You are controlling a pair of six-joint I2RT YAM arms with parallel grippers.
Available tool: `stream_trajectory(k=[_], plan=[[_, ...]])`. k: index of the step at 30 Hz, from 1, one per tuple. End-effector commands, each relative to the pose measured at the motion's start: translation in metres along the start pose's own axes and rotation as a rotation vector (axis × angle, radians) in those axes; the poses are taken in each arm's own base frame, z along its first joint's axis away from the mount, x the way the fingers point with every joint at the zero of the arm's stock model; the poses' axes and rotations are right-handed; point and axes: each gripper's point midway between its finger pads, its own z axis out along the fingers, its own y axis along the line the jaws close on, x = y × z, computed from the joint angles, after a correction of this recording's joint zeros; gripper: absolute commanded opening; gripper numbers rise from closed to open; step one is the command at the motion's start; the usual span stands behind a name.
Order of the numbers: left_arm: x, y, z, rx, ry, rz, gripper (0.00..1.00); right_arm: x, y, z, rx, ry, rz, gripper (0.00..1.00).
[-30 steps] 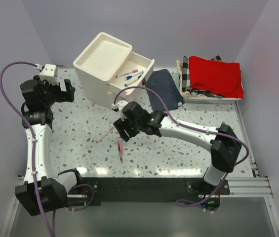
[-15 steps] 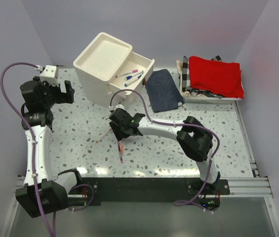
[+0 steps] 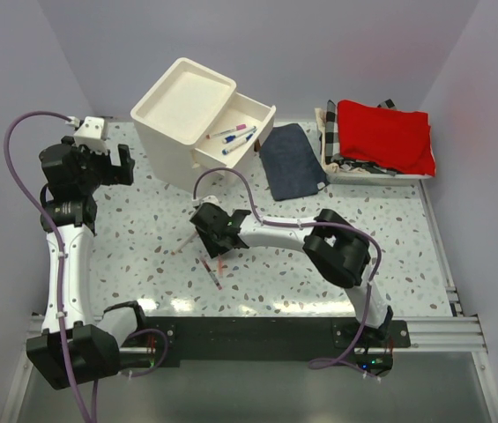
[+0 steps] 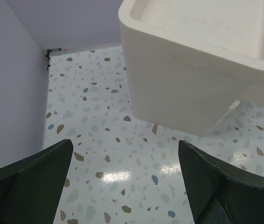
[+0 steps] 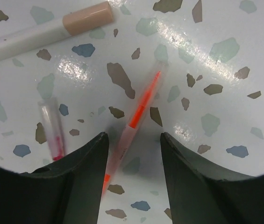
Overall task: Sort the stationery into containers
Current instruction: Pick up the pen from the center of the board.
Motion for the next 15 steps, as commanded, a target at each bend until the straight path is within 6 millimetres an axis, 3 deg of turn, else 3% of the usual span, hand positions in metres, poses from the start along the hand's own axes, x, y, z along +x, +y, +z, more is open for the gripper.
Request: stream_trajectory(k=[1, 2, 7, 8, 11, 14, 15], plan=[[-0.009, 0.002, -0.003, -0.014, -0.031, 0.029, 1.0, 0.007, 0.003, 0.013, 0.021, 0.005, -0.002, 0.47], [-0.01, 0.002, -0.002, -0.016, -0.034, 0.028, 1.0, 0.014, 0.003, 0.016, 0.026, 0.02, -0.014, 0.44], [-0.009, 0.003, -0.002, -0.02, -0.03, 0.029, 1.0, 0.031, 0.004, 0.02, 0.013, 0.059, -0.039, 0.01], [-0.009, 0.004, -0.002, -0.024, -0.03, 0.03, 1.0, 0.029, 0.004, 0.019, 0.01, 0.057, -0.046, 0.0], [-0.011, 0.004, -0.002, -0.023, -0.031, 0.032, 1.0, 0.006, 0.004, -0.003, -0.034, 0.011, -0.072, 0.0], [-0.018, 0.006, -0.003, -0.03, -0.048, 0.036, 1.0, -0.041, 0.004, -0.052, -0.118, -0.095, -0.135, 0.0], [-0.021, 0.006, -0.003, -0.032, -0.055, 0.038, 1.0, -0.056, 0.005, -0.08, -0.161, -0.141, -0.207, 0.0]])
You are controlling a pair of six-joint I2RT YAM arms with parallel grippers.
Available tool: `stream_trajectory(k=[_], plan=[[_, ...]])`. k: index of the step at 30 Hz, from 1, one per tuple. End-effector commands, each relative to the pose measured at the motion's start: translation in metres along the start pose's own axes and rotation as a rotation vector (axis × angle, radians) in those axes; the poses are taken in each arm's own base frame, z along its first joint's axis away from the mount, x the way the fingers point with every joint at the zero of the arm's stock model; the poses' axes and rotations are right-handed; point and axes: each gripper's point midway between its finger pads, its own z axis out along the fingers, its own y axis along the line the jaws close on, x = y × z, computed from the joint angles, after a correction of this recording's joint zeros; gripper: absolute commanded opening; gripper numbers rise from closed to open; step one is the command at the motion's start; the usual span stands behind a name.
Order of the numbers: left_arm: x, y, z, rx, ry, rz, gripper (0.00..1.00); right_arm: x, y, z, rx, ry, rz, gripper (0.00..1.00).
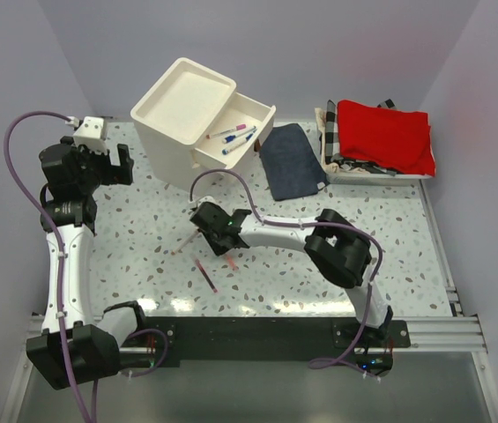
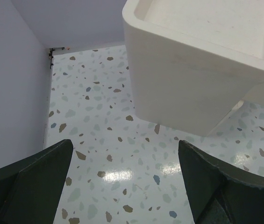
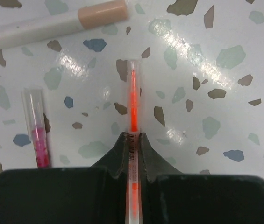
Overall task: Sort the stationery into containers
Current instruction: Pick up the pen from the center of the board.
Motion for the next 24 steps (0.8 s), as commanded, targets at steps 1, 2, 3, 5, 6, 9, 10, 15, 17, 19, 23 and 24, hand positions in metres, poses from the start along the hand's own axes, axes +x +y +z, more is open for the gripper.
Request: stream_trajectory(k=[1, 2, 3, 5, 6, 9, 10, 15, 17, 19, 23, 24], plan=[[-0.022, 0.004, -0.003, -0.016, -0.061, 0.037, 1.0, -0.071, 0.01, -0.096, -0.175, -0.183, -0.177, 0.0], [-0.025, 0.004, -0.003, -0.016, -0.071, 0.036, 1.0, -0.077, 0.017, -0.111, -0.222, -0.199, -0.222, 0.0], [-0.028, 0.005, -0.003, -0.02, -0.076, 0.034, 1.0, -0.081, 0.019, -0.129, -0.266, -0.212, -0.334, 0.0], [-0.032, 0.007, -0.002, -0.023, -0.089, 0.029, 1.0, -0.099, 0.042, -0.181, -0.439, -0.317, -0.478, 0.0], [-0.035, 0.009, -0.003, -0.027, -0.097, 0.028, 1.0, -0.107, 0.042, -0.198, -0.453, -0.377, -0.582, 0.0], [-0.042, 0.014, -0.003, -0.042, -0.113, 0.021, 1.0, -0.126, 0.042, -0.252, -0.485, -0.581, -0.84, 0.0], [-0.043, 0.015, -0.003, -0.041, -0.118, 0.019, 1.0, -0.128, 0.04, -0.273, -0.487, -0.648, -0.918, 0.0], [-0.047, 0.015, -0.001, -0.032, -0.131, 0.001, 1.0, -0.146, 0.003, -0.291, -0.16, -0.822, -1.48, 0.0], [-0.048, 0.014, -0.001, -0.022, -0.136, -0.01, 1.0, -0.154, -0.014, -0.291, -0.046, -0.835, -1.618, 0.0], [-0.049, 0.013, -0.001, -0.015, -0.141, -0.016, 1.0, -0.171, -0.039, -0.284, 0.057, -0.829, -1.735, 0.0], [-0.05, 0.011, -0.002, -0.009, -0.145, -0.019, 1.0, -0.204, -0.077, -0.273, 0.187, -0.786, -1.83, 0.0], [-0.05, 0.012, -0.002, -0.01, -0.145, -0.019, 1.0, -0.216, -0.089, -0.267, 0.226, -0.771, -1.871, 0.0]])
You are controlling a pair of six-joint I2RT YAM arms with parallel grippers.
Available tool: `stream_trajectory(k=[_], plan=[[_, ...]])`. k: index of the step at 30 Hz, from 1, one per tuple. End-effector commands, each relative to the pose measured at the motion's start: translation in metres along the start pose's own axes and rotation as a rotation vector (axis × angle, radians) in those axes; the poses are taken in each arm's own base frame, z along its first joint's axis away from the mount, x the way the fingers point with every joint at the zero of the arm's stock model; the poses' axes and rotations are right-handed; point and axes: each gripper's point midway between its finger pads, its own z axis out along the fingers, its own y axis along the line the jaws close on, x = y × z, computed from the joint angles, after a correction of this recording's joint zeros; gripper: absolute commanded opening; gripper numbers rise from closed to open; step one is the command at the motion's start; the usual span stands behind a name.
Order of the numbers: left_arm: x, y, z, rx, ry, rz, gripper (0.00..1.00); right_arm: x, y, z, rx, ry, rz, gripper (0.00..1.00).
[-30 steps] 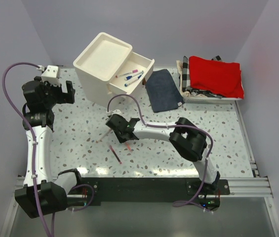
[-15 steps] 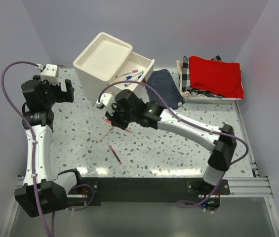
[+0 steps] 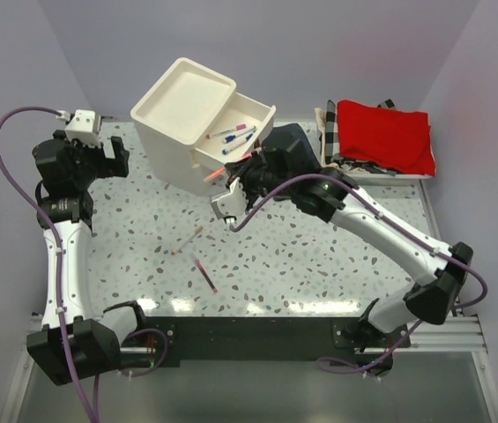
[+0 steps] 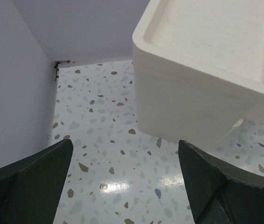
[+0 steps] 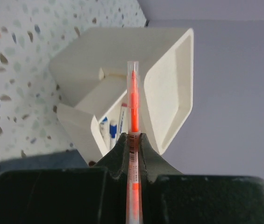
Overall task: Sort the stationery into containers
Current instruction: Pick up the pen from the center of the board, then place the pen in the drawer.
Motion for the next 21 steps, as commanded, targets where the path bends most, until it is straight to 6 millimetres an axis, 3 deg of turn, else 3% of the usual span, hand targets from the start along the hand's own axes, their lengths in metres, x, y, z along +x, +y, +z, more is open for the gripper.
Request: stream_trajectory(k=[1, 6, 8, 13, 17, 19, 20, 21], plan=[[-0.031, 0.0, -0.005, 0.006, -0.087, 0.002, 1.0, 0.051, -0.037, 0.01, 0.025, 0.094, -0.334, 0.0], [-0.034, -0.007, -0.006, 0.037, -0.096, -0.018, 1.0, 0.098, -0.059, 0.02, 0.008, 0.151, -0.381, 0.0], [-0.033, -0.008, -0.007, 0.045, -0.096, -0.026, 1.0, 0.117, -0.057, 0.031, -0.003, 0.166, -0.383, 0.0], [-0.029, -0.01, -0.008, 0.046, -0.085, -0.033, 1.0, 0.139, -0.055, 0.055, -0.002, 0.165, -0.409, 0.0], [-0.027, -0.01, -0.01, 0.042, -0.077, -0.033, 1.0, 0.144, -0.051, 0.068, 0.015, 0.151, -0.414, 0.0], [-0.028, -0.009, -0.011, 0.036, -0.08, -0.031, 1.0, 0.144, -0.054, 0.073, 0.059, 0.147, -0.415, 0.21], [-0.029, -0.009, -0.012, 0.036, -0.081, -0.029, 1.0, 0.145, -0.061, 0.074, 0.118, 0.151, -0.407, 0.45], [-0.029, -0.009, -0.013, 0.032, -0.082, -0.028, 1.0, 0.145, -0.064, 0.075, 0.14, 0.155, -0.403, 0.54]])
